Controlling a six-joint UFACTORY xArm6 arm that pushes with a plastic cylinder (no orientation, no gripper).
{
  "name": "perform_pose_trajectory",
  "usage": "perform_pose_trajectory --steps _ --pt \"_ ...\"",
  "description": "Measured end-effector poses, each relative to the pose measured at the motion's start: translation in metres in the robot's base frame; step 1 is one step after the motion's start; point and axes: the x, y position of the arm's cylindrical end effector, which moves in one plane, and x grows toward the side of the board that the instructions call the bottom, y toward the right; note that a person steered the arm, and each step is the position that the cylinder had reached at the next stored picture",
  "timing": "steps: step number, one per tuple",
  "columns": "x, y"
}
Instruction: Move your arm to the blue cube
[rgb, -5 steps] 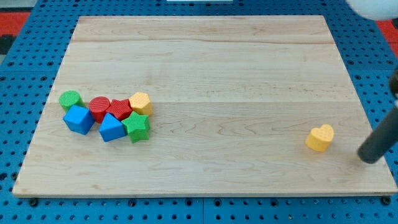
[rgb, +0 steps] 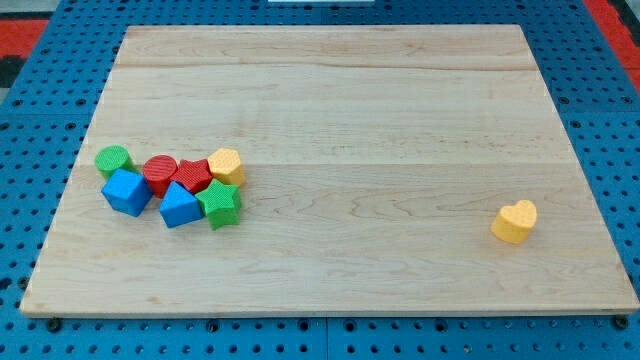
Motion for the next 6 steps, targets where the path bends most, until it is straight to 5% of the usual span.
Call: perform_pose_trajectory --steps 2,4,6 --pt "0.003 0.001" --pt "-0.056 -0.194" --pt "-0.131 -0.261"
